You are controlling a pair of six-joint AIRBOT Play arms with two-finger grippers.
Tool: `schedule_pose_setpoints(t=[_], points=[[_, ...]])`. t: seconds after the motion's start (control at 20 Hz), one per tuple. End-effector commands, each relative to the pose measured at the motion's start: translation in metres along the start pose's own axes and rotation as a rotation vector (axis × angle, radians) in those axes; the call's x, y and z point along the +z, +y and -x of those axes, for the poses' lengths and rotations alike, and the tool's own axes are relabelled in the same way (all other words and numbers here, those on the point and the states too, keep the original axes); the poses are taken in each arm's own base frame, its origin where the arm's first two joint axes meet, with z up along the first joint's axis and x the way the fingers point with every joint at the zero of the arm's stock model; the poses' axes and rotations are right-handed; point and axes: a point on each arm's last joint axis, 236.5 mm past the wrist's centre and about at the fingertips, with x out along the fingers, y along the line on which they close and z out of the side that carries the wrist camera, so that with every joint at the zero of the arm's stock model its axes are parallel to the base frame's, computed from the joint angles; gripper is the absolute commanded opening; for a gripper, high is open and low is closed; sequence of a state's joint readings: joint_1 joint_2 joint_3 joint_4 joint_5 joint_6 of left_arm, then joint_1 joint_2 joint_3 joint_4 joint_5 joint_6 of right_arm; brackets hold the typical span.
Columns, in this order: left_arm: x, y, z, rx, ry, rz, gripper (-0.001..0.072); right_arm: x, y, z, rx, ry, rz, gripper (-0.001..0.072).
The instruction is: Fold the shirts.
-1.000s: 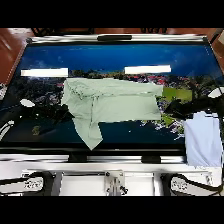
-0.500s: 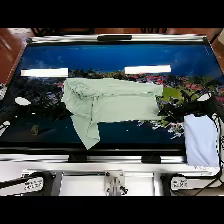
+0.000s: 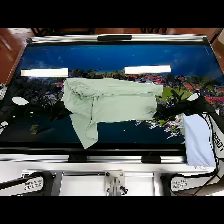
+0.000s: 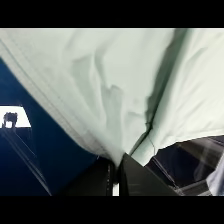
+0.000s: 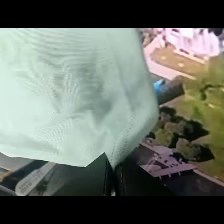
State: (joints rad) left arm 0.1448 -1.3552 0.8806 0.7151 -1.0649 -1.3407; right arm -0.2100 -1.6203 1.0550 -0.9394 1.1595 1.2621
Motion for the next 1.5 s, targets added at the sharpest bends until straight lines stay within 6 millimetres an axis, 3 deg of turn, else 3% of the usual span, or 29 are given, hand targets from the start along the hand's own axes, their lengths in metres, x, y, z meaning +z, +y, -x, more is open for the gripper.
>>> schedule_pose_setpoints(t=[0.0, 0.1, 0.15, 0.25, 0.3, 0.4, 0.45, 0.5, 0.55, 0.6, 0.65, 0.75, 0.85, 0.95, 1.05, 1.2, 1.45], points=[[0.015, -0.014, 0.019, -0.023, -0.03, -0.085, 0.0033, 0.007, 0.034, 0.012, 0.079, -0.018, 0.108, 0.0077], [0.042, -0.055, 0.058, -0.047, -0.138, -0.27, 0.0031, 0.02, 0.073, 0.054, 0.129, -0.088, 0.228, 0.0076], [0.062, -0.089, 0.093, -0.062, -0.239, -0.362, 0.0031, 0.024, 0.099, 0.086, 0.152, -0.139, 0.311, 0.0076], [0.085, -0.175, 0.184, -0.089, -0.476, -0.598, 0.0032, 0.027, 0.159, 0.172, 0.135, -0.318, 0.525, 0.0076], [0.081, -0.227, 0.242, -0.089, -0.625, -0.781, 0.0033, 0.025, 0.192, 0.229, 0.091, -0.468, 0.645, 0.0076], [0.045, -0.317, 0.363, -0.053, -0.959, -1.075, 0.0034, 0.005, 0.251, 0.357, -0.054, -0.858, 0.826, 0.0076], [0.015, -0.352, 0.423, -0.041, -1.139, -1.159, 0.0034, -0.019, 0.279, 0.419, -0.113, -1.065, 0.889, 0.0076], [-0.017, -0.376, 0.468, -0.049, -1.275, -1.197, 0.0034, -0.056, 0.306, 0.478, -0.155, -1.272, 0.945, 0.0076], [-0.053, -0.393, 0.502, -0.081, -1.38, -1.2, 0.0034, -0.096, 0.325, 0.521, -0.184, -1.438, 0.983, 0.0076], [-0.084, -0.4, 0.518, -0.112, -1.429, -1.207, 0.0034, -0.131, 0.336, 0.546, -0.199, -1.542, 1.009, 0.0076], [-0.108, -0.4, 0.523, -0.115, -1.442, -1.213, 0.0034, -0.162, 0.341, 0.56, -0.21, -1.602, 1.024, 0.0076], [-0.138, -0.386, 0.533, -0.062, -1.485, -1.178, 0.0033, -0.208, 0.332, 0.575, -0.281, -1.674, 0.989, 0.0076], [-0.16, -0.364, 0.552, 0.053, -1.569, -1.119, 0.0034, -0.237, 0.307, 0.585, -0.386, -1.71, 0.898, 0.0076], [-0.177, -0.349, 0.56, 0.136, -1.599, -1.098, 0.0034, -0.253, 0.283, 0.583, -0.46, -1.687, 0.821, 0.0076], [-0.18, -0.338, 0.546, 0.177, -1.528, -1.098, 0.0034, -0.249, 0.268, 0.563, -0.488, -1.583, 0.797, 0.0076], [-0.161, -0.307, 0.504, 0.26, -1.313, -1.065, 0.0034, -0.224, 0.24, 0.519, -0.511, -1.338, 0.753, 0.0077], [-0.101, -0.213, 0.406, 0.422, -0.858, -0.929, 0.0034, -0.156, 0.182, 0.431, -0.502, -0.86, 0.623, 0.0076]])
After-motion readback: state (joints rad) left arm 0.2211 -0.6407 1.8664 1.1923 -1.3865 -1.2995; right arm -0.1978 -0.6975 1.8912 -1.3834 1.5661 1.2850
